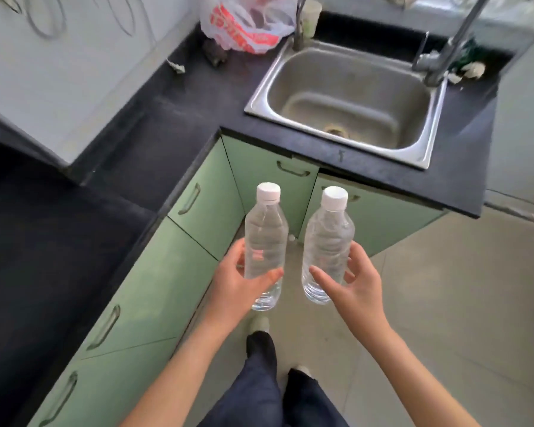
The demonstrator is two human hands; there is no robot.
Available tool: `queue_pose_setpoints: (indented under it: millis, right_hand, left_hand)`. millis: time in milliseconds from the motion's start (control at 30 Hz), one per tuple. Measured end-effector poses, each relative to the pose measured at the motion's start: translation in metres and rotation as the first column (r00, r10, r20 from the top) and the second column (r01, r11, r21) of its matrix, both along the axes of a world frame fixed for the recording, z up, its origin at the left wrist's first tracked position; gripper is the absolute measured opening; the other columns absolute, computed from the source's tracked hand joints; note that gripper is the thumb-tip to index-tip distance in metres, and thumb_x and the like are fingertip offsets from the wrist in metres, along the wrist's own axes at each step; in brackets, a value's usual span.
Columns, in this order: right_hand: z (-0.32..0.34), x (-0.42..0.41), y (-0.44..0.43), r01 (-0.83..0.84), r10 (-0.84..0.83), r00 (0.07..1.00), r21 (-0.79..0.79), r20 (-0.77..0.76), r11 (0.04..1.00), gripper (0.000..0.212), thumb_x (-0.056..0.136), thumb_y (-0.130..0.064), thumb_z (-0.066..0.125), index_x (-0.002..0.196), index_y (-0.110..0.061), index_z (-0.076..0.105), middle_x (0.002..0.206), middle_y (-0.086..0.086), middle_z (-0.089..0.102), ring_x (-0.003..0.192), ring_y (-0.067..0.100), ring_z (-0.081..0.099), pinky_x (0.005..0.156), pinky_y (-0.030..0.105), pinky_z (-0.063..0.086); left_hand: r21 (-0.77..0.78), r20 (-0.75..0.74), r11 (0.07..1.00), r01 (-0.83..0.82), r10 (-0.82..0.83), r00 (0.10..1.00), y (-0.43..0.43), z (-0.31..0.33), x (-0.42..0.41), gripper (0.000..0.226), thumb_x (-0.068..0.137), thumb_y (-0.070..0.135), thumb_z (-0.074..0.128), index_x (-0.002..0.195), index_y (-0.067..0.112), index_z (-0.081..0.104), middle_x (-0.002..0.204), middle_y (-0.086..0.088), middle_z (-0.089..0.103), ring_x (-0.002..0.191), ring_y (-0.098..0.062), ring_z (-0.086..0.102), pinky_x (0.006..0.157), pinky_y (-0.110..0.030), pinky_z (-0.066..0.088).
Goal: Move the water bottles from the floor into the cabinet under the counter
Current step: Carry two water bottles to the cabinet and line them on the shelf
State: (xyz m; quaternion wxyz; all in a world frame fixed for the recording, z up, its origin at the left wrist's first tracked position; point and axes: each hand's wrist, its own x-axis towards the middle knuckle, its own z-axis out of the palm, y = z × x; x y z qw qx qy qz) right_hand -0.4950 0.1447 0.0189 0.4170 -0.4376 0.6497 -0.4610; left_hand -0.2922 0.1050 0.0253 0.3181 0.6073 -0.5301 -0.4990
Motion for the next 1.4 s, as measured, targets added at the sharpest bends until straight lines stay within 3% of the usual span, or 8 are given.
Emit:
queue_pose_setpoints:
  millis: [267,367,633,733,867,967,1233,1400]
  right_hand:
    - [0.059,0.02,-0.01,0.008,-0.007,1.0,-0.135,0.012,0.991,0.048,0.073,-0.003,0.085,0.114,-0.019,0.065,0.101,-0.004,0.074,0.092,0.013,0.072,0.079,0.025,0.058]
    - [0.049,0.023,-0.012,-0.009,0.01,1.0,-0.078,0.012,0.997,0.044,0.074,-0.01,0.086,0.111,-0.023,0.066,0.1,-0.003,0.075,0.093,0.017,0.073,0.083,0.041,0.059]
    - [0.042,0.007,-0.048,-0.333,0.333,0.943,-0.038,-0.004,0.942,0.044,0.073,-0.011,0.087,0.109,-0.023,0.066,0.096,-0.005,0.075,0.09,0.015,0.072,0.081,0.044,0.06]
    - [0.046,0.0,-0.062,-0.516,0.517,0.856,-0.034,0.005,0.856,0.042,0.075,-0.008,0.085,0.109,-0.022,0.065,0.096,-0.004,0.075,0.089,0.014,0.072,0.08,0.039,0.059]
    - [0.051,0.002,-0.062,-0.733,0.734,0.679,-0.02,0.011,0.679,0.041,0.076,-0.008,0.084,0.108,-0.025,0.065,0.092,-0.009,0.074,0.084,0.008,0.071,0.074,0.026,0.058]
    - [0.048,0.013,-0.043,-0.846,0.846,0.533,0.011,0.018,0.532,0.043,0.075,-0.011,0.085,0.109,-0.026,0.064,0.092,-0.01,0.074,0.084,0.007,0.07,0.076,0.028,0.058]
    - [0.065,0.069,0.057,-0.994,0.993,0.1,-0.042,0.057,0.103,0.039,0.073,-0.008,0.086,0.104,-0.019,0.066,0.09,-0.013,0.074,0.079,0.006,0.071,0.068,0.016,0.053]
    - [0.073,0.098,0.145,-0.987,0.987,-0.15,-0.074,0.054,-0.146,0.042,0.074,-0.004,0.084,0.1,-0.029,0.064,0.091,-0.014,0.074,0.079,0.004,0.071,0.068,0.016,0.054]
  left_hand:
    - [-0.107,-0.051,0.987,-0.117,0.112,0.992,0.006,0.046,0.027,0.045,0.072,0.017,0.086,0.11,0.03,0.064,0.096,0.016,0.073,0.085,0.001,0.069,0.068,-0.016,0.053]
    - [-0.102,-0.011,0.977,-0.189,0.189,0.982,0.013,0.04,0.03,0.042,0.072,0.017,0.086,0.105,0.029,0.064,0.094,0.019,0.071,0.084,0.003,0.067,0.067,-0.013,0.052]
    - [-0.118,0.024,0.844,-0.523,0.529,0.848,0.04,0.043,0.005,0.041,0.068,0.017,0.086,0.099,0.032,0.063,0.091,0.026,0.066,0.084,0.01,0.061,0.064,-0.004,0.044]
    - [-0.115,0.008,0.714,-0.691,0.696,0.718,0.065,0.05,-0.014,0.047,0.066,0.017,0.087,0.103,0.033,0.063,0.094,0.025,0.067,0.084,0.009,0.061,0.067,-0.009,0.048]
    - [-0.063,-0.02,0.507,-0.86,0.861,0.509,0.119,0.049,-0.04,0.049,0.063,0.027,0.089,0.102,0.039,0.062,0.095,0.019,0.07,0.084,-0.003,0.068,0.075,-0.032,0.058]
    - [-0.048,-0.004,0.336,-0.941,0.942,0.337,0.167,0.049,-0.06,0.047,0.059,0.032,0.087,0.099,0.033,0.064,0.092,0.013,0.072,0.083,-0.008,0.069,0.078,-0.039,0.059]
    - [-0.112,0.002,-0.133,-0.985,0.991,-0.135,0.287,0.063,-0.088,0.041,0.064,0.007,0.088,0.092,0.026,0.065,0.085,0.016,0.071,0.074,0.005,0.063,0.066,-0.008,0.045]
    - [-0.101,-0.043,-0.409,-0.907,0.912,-0.407,0.384,0.07,-0.11,0.051,0.049,0.038,0.083,0.096,0.028,0.065,0.088,0.012,0.072,0.079,-0.002,0.066,0.071,-0.015,0.05]
